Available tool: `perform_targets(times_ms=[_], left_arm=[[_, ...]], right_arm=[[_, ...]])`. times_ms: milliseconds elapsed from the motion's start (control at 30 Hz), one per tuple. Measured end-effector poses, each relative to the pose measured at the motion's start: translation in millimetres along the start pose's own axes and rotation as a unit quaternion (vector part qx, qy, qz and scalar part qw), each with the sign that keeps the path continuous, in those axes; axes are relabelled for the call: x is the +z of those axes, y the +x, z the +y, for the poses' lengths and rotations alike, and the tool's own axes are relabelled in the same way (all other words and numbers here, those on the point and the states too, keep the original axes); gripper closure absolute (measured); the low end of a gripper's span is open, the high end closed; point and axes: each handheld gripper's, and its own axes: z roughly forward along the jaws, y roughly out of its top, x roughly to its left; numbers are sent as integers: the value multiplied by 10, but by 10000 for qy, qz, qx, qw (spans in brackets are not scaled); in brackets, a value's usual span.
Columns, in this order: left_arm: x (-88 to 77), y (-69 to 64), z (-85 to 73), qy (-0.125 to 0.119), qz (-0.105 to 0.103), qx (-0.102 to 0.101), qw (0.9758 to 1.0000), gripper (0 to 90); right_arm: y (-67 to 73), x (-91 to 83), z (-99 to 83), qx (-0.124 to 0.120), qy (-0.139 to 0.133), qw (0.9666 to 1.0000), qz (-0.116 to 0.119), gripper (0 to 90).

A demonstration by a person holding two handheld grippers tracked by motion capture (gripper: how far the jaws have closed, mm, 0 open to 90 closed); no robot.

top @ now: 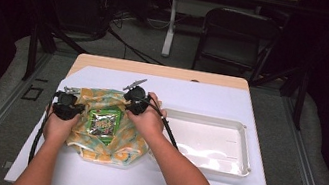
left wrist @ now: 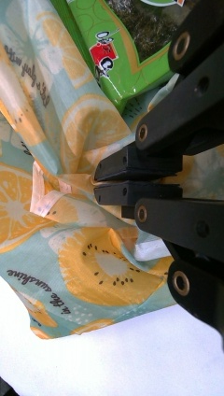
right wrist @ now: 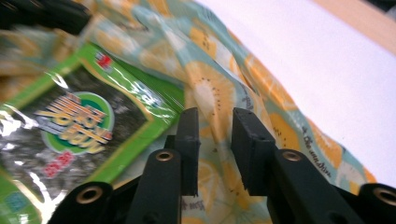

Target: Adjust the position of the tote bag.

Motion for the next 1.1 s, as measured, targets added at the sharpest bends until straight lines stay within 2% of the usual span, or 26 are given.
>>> perform_targets(times_ms=[100, 167, 200, 233, 333, 367, 433, 500, 667, 867, 1100], left_arm=[[0, -2, -2, -10, 15, -1, 10000, 865], [0, -3, -3, -16, 18, -1, 10000, 865], [-5, 0, -3, 2, 0, 4, 10000, 865], [-5, 0, -3, 2, 0, 4, 10000, 865], [-5, 3, -4, -4, -5, -5, 10000, 865], [-5, 3, -4, -4, -5, -4, 10000, 865], [-3, 0, -4, -5, 2, -1, 10000, 864], [-1, -5, -6, -22, 12, -2, 10000, 864], [-5, -5, -6, -23, 13, 2, 10000, 863], [-3, -5, -8, -44, 17, -22, 10000, 864], [-2, -2, -11, -4, 10, -10, 10000, 864]], right_arm=[[72, -112, 27, -20, -180, 9997, 136, 693], [96, -145, 36, -84, -148, 9996, 202, 693], [163, -190, 36, -153, -183, 9993, 300, 693], [163, -190, 36, -153, -183, 9993, 300, 693], [274, -231, 11, -248, -193, 9983, 493, 694], [351, -243, -12, -311, -182, 9977, 582, 695], [378, -245, -24, -313, -206, 9974, 616, 695], [455, -252, -66, -384, -114, 9965, 735, 697], [527, -242, -146, -516, 30, 9960, 726, 700], [589, -240, -266, -512, 116, 9955, 786, 712], [622, -237, -387, -536, 227, 9957, 719, 720]])
